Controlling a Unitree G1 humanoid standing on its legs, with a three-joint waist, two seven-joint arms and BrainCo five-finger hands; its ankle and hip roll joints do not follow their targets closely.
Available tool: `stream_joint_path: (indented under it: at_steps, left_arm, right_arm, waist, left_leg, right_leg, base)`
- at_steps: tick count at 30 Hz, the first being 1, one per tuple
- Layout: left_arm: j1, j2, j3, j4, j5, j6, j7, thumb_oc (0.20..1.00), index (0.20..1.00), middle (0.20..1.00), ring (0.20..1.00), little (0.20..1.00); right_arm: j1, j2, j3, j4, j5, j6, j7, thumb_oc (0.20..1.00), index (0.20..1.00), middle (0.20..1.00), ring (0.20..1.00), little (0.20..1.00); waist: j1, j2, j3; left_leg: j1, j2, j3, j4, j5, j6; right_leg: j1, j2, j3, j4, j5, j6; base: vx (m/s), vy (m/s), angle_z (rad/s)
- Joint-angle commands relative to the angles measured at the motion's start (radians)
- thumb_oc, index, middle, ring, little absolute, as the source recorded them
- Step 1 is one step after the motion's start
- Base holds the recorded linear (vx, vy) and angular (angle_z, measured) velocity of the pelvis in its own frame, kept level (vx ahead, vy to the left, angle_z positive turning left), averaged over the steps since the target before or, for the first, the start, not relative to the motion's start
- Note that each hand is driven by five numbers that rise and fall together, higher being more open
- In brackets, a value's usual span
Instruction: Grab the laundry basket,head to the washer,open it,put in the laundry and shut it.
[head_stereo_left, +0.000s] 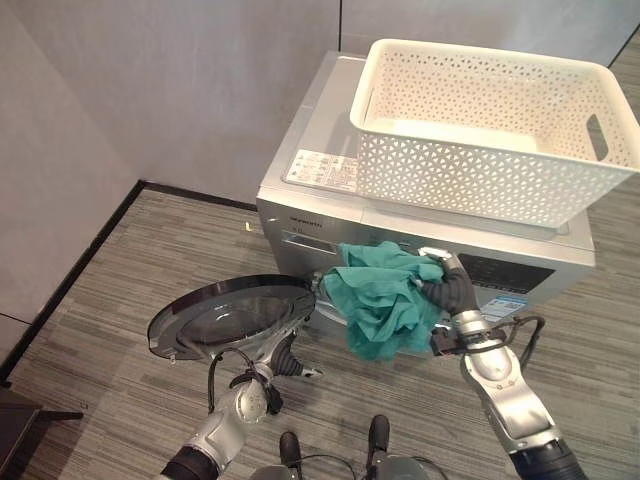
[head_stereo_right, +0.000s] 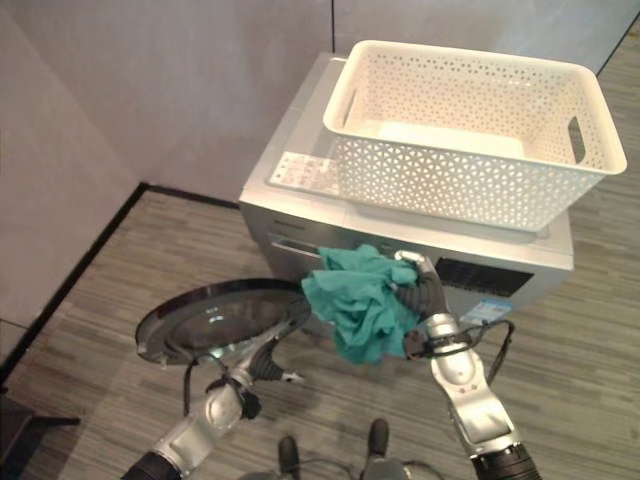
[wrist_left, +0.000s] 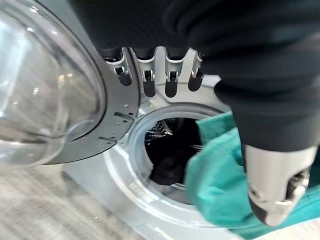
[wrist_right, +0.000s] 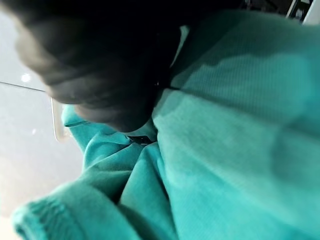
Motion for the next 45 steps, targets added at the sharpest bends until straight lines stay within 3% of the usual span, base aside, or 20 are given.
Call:
stream_joint_path:
  at_steps: [1, 7, 11, 18, 20, 21, 22, 23, 24, 30, 31, 32, 45]
  left_arm:
    - [-0.136, -0.008, -0.064, 0.032, -0.029, -0.035, 0.022, 1.000, 1.000, 1.000, 1.000, 1.000]
    - [-0.264, -0.078, -0.120, 0.066, -0.100, -0.026, 0.043, 1.000, 1.000, 1.000, 1.000, 1.000]
    - [-0.300, -0.128, -0.130, 0.102, -0.221, -0.003, 0.036, 1.000, 1.000, 1.000, 1.000, 1.000]
    - [-0.324, -0.178, -0.137, 0.170, -0.307, 0.013, 0.059, 1.000, 1.000, 1.000, 1.000, 1.000]
    - [-0.305, -0.207, -0.130, 0.175, -0.445, 0.007, 0.045, 1.000, 1.000, 1.000, 1.000, 1.000]
    - [-0.305, -0.207, -0.130, 0.175, -0.447, 0.007, 0.044, 1.000, 1.000, 1.000, 1.000, 1.000]
    - [-0.282, -0.228, -0.117, 0.156, -0.638, -0.004, 0.014, 1.000, 1.000, 1.000, 1.000, 1.000]
    - [-0.282, -0.227, -0.117, 0.156, -0.640, -0.004, 0.013, 1.000, 1.000, 1.000, 1.000, 1.000]
    - [-0.271, -0.230, -0.111, 0.144, -0.760, -0.006, 0.012, 1.000, 1.000, 1.000, 1.000, 1.000]
    - [-0.253, -0.200, -0.104, 0.108, -0.802, -0.019, 0.002, 1.000, 1.000, 1.000, 1.000, 1.000]
    - [-0.248, -0.198, -0.104, 0.107, -0.807, -0.019, 0.003, 0.922, 0.922, 0.922, 0.922, 0.922]
    - [-0.238, -0.196, -0.099, 0.099, -0.818, -0.026, -0.001, 0.200, 0.200, 0.200, 0.200, 0.200]
    - [-0.150, -0.130, -0.044, 0.052, -0.674, -0.066, 0.007, 0.200, 0.200, 0.200, 0.200, 0.200]
  right_arm:
    - [-0.038, 0.040, 0.011, -0.098, 0.103, -0.087, 0.021, 0.200, 0.200, 0.200, 0.200, 0.200]
    - [-0.071, 0.048, 0.079, -0.077, 0.190, -0.089, 0.023, 0.200, 0.200, 0.200, 0.200, 0.200]
    - [-0.077, 0.052, 0.078, -0.056, 0.210, -0.072, 0.006, 0.200, 0.200, 0.200, 0.200, 0.200]
    - [-0.064, 0.052, 0.081, -0.058, 0.219, -0.065, 0.002, 0.200, 0.200, 0.200, 0.200, 0.200]
    - [-0.062, 0.056, 0.087, -0.054, 0.225, -0.060, -0.003, 0.200, 0.200, 0.200, 0.200, 0.200]
    - [-0.061, 0.056, 0.087, -0.054, 0.225, -0.060, -0.003, 0.200, 0.200, 0.200, 0.200, 0.200]
    - [-0.064, 0.062, 0.094, -0.050, 0.234, -0.053, -0.011, 0.200, 0.200, 0.200, 0.200, 0.200]
    - [-0.064, 0.062, 0.095, -0.050, 0.234, -0.053, -0.011, 0.200, 0.200, 0.200, 0.200, 0.200]
    - [-0.071, 0.063, 0.101, -0.044, 0.247, -0.049, -0.018, 0.200, 0.200, 0.200, 0.200, 0.200]
    - [-0.071, 0.056, 0.111, -0.039, 0.264, -0.050, -0.008, 0.200, 0.200, 0.200, 0.200, 0.200]
    - [-0.070, 0.054, 0.111, -0.041, 0.265, -0.050, -0.007, 0.200, 0.200, 0.200, 0.200, 0.200]
    - [-0.069, 0.048, 0.111, -0.044, 0.263, -0.052, -0.003, 0.200, 0.200, 0.200, 0.200, 0.200]
    - [-0.001, 0.029, 0.068, -0.041, 0.254, -0.076, 0.045, 0.200, 0.200, 0.200, 0.200, 0.200]
  waist:
    - [-0.004, -0.037, -0.049]
    - [-0.016, -0.040, -0.044]
    - [-0.023, -0.036, -0.047]
    - [-0.030, -0.031, -0.062]
    - [-0.032, -0.029, -0.068]
    - [-0.033, -0.028, -0.068]
    - [-0.035, -0.023, -0.071]
    - [-0.035, -0.023, -0.071]
    - [-0.039, -0.020, -0.074]
    - [-0.042, -0.018, -0.084]
    - [-0.043, -0.018, -0.087]
    - [-0.044, -0.019, -0.087]
    - [-0.034, -0.029, -0.094]
  left_leg:
    - [-0.008, 0.067, -0.032, 0.004, -0.103, -0.044]
    - [-0.018, 0.076, -0.036, 0.004, -0.095, -0.051]
    - [-0.022, 0.081, -0.040, 0.004, -0.090, -0.054]
    - [0.002, 0.082, -0.043, 0.004, -0.095, -0.056]
    - [0.010, 0.082, -0.042, 0.004, -0.096, -0.056]
    - [0.010, 0.082, -0.042, 0.004, -0.096, -0.056]
    - [0.014, 0.081, -0.039, 0.004, -0.094, -0.055]
    - [0.013, 0.081, -0.040, 0.004, -0.094, -0.055]
    - [0.015, 0.081, -0.037, 0.004, -0.093, -0.055]
    - [0.027, 0.081, -0.026, 0.004, -0.097, -0.054]
    - [0.030, 0.082, -0.024, 0.004, -0.097, -0.055]
    - [0.032, 0.082, -0.022, 0.004, -0.098, -0.055]
    - [0.043, 0.087, -0.019, 0.004, -0.101, -0.059]
  right_leg:
    - [0.042, -0.058, 0.042, 0.001, -0.129, 0.071]
    - [0.036, -0.050, 0.042, 0.001, -0.131, 0.066]
    - [0.039, -0.047, 0.033, 0.001, -0.133, 0.061]
    - [0.072, -0.041, 0.021, 0.001, -0.141, 0.054]
    - [0.081, -0.041, 0.017, 0.001, -0.143, 0.053]
    - [0.081, -0.041, 0.017, 0.001, -0.143, 0.053]
    - [0.086, -0.043, 0.015, 0.001, -0.142, 0.051]
    - [0.086, -0.043, 0.015, 0.001, -0.142, 0.051]
    - [0.087, -0.043, 0.015, 0.001, -0.141, 0.051]
    - [0.091, -0.043, 0.020, 0.001, -0.139, 0.052]
    - [0.092, -0.043, 0.021, 0.001, -0.139, 0.052]
    - [0.093, -0.043, 0.023, 0.001, -0.139, 0.052]
    - [0.110, -0.038, 0.017, 0.001, -0.147, 0.048]
  base:
    - [0.00, 0.000, 0.00]
    - [0.00, 0.000, 0.00]
    - [-0.01, -0.012, 0.03]
    - [0.02, -0.002, 0.04]
    - [0.02, 0.002, 0.06]
    - [0.01, 0.012, 0.04]
    - [0.00, 0.000, 0.00]
    - [0.00, 0.000, 0.00]
    - [0.00, 0.000, 0.00]
    - [0.01, 0.002, -0.01]
    - [0.01, -0.004, -0.05]
    - [0.01, -0.004, -0.04]
    - [0.00, -0.003, -0.02]
